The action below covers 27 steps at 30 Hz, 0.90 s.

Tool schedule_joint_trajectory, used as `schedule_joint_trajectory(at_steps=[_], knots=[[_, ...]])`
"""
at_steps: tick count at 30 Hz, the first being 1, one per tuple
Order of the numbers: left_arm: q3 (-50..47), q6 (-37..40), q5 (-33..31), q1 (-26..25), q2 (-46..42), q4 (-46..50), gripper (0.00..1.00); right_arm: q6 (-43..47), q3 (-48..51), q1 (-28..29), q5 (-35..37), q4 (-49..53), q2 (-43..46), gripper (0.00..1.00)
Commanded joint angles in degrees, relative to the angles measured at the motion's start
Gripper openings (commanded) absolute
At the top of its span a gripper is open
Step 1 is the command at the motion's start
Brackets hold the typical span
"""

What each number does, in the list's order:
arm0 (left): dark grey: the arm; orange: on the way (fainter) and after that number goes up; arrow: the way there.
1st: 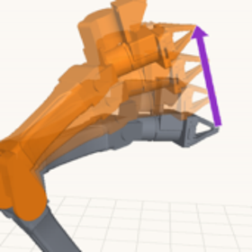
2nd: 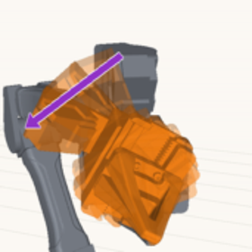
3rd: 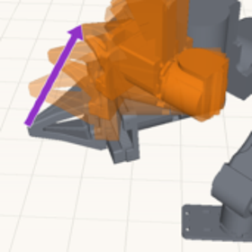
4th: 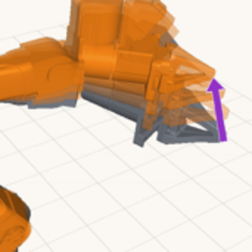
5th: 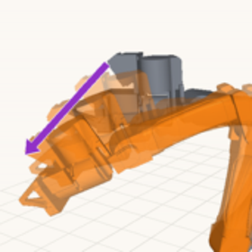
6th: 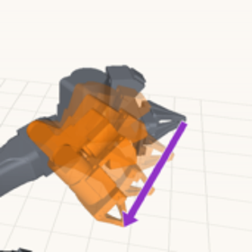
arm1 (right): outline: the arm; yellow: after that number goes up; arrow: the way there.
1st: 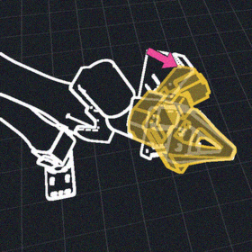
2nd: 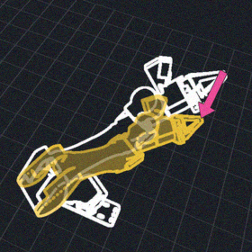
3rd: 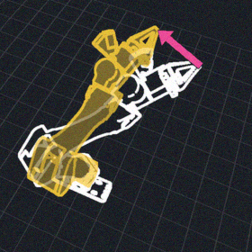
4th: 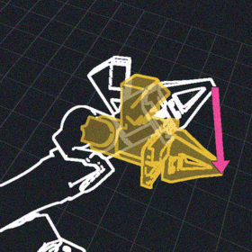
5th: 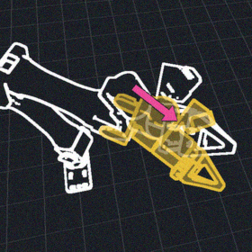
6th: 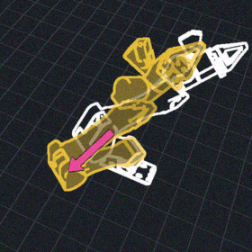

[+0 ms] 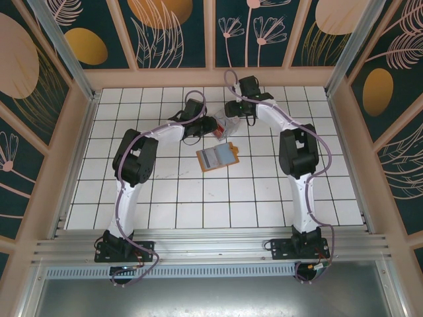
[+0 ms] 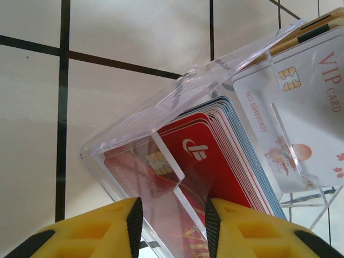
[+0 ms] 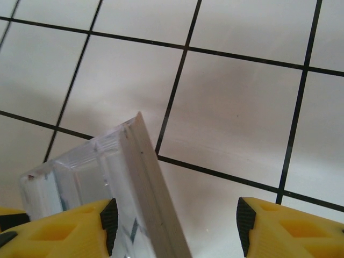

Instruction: Put the credit cards into the card holder

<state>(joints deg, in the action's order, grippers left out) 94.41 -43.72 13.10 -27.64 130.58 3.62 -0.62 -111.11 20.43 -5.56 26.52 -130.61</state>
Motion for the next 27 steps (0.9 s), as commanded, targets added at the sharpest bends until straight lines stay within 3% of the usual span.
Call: schedule_joint_trajectory(at_steps=[1, 11, 27], knots=[[0.8, 0.8, 0.4, 0.5, 2.2, 0.9, 0.39, 1.3, -2.3, 0.0, 1.8, 3.3, -2.3, 0.62], [-1.9, 0.4, 0.6, 0.6, 2.4, -0.5, 0.39, 1.1, -2.5, 0.0, 4.4, 3.4, -3.0, 0.62], [-4.6, -0.1, 0.6, 0.9, 0.8, -2.1, 0.38, -0.4, 1.8, -0.9, 6.1, -1.3, 4.6, 0.62]])
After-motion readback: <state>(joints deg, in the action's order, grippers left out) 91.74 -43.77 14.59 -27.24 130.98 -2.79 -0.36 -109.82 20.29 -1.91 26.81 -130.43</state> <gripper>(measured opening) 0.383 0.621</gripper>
